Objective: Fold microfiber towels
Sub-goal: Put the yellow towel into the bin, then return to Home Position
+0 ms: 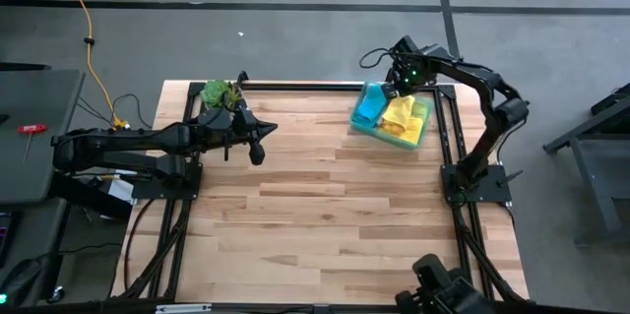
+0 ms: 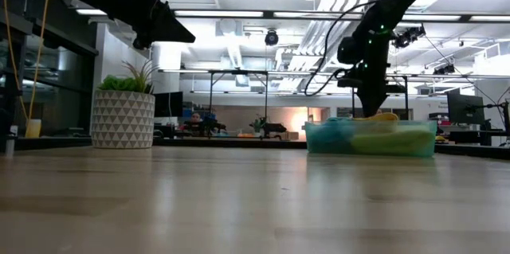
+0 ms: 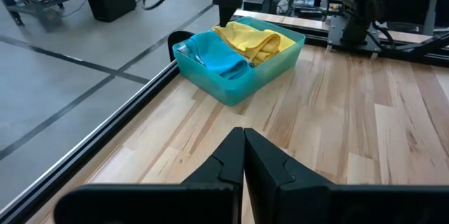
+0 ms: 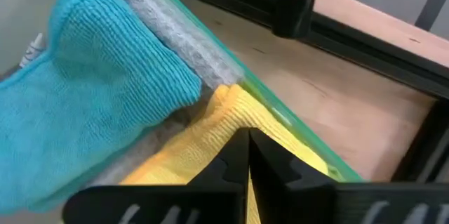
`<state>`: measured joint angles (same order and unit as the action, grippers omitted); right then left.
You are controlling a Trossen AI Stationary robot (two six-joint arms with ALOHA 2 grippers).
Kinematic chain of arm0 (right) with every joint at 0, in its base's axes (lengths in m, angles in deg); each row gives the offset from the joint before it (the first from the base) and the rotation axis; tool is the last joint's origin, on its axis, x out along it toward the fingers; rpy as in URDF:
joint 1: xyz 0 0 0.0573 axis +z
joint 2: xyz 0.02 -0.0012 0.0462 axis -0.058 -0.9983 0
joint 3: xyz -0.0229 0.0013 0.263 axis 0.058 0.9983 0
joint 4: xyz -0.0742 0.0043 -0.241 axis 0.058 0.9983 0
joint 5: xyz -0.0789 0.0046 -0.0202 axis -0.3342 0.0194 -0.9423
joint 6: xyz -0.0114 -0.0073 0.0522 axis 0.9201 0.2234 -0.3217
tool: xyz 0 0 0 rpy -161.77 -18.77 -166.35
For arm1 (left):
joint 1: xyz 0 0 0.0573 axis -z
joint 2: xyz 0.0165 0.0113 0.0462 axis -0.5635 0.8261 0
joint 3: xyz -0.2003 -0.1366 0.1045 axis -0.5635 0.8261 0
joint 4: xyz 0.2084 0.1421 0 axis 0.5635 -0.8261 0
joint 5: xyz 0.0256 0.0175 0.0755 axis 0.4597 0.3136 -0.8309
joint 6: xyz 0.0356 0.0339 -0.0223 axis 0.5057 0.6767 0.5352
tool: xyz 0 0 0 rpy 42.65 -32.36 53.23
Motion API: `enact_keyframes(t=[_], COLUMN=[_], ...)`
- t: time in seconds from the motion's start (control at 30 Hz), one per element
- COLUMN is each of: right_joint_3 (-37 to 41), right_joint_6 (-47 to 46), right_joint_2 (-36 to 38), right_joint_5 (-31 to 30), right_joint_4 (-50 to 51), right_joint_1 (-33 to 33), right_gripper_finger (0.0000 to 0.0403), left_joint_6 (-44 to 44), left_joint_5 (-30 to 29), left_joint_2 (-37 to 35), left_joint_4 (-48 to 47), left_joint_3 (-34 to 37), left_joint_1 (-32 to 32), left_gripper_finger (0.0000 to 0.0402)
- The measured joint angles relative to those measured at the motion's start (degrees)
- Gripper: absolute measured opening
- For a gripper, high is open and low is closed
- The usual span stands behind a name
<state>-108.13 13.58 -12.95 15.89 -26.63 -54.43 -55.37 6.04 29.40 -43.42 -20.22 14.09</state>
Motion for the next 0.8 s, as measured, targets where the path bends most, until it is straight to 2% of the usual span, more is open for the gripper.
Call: enact_keyframes(t=[0.37,0.63,0.8], right_joint_3=[0.0,0.0,0.0], right_joint_6=[0.0,-0.2,2.5], right_joint_2=[-4.6,2.3,6.1], right_joint_5=[-0.7,-0.8,6.3], right_joint_4=[-0.4,-0.9,-2.7], right_joint_1=[0.3,-0.2,2.0], right_gripper_finger=[0.0000,0.0000,0.0000], left_joint_6=[0.3,1.1,2.7], left_joint_5=[0.0,0.0,0.0], left_joint_2=[0.0,0.0,0.0], left_joint_4=[0.0,0.0,1.0], left_joint_3=[0.0,0.0,0.0], left_joint_1=[0.0,0.0,0.0], left_gripper_finger=[0.0000,0.0000,0.0000])
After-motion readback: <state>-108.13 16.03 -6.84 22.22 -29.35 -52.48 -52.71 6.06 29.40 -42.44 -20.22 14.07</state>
